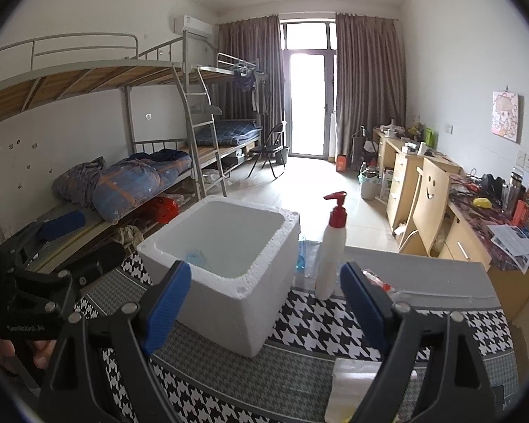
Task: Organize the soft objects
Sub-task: 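Move both open tools back from the foam box to the table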
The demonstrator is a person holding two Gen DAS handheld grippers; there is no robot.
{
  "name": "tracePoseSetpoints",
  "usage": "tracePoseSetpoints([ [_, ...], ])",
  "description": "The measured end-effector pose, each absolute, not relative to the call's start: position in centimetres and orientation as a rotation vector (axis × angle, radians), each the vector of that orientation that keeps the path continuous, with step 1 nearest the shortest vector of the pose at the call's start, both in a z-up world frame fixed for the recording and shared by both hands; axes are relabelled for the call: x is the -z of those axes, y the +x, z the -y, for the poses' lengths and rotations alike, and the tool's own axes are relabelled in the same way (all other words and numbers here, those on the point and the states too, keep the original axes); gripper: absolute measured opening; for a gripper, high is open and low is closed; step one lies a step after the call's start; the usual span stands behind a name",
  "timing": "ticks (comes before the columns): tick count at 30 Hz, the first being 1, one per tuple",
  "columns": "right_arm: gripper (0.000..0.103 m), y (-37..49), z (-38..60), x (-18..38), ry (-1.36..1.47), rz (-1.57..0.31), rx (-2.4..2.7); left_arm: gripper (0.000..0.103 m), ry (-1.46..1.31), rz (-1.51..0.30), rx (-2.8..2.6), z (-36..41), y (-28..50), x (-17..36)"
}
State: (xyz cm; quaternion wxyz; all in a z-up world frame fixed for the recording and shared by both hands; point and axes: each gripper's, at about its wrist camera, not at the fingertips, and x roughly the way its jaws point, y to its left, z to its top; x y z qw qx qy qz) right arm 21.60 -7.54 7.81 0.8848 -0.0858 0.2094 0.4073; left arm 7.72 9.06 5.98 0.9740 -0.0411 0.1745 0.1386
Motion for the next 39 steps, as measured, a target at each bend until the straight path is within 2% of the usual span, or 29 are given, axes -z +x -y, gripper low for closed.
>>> tracePoseSetpoints([
  [39, 0.089, 18.4, 15.5, -6.5, -0.140, -0.396, -0.707, 0.102, -0.056, -0.350, -0.131, -2.3, 5.7, -3.7],
])
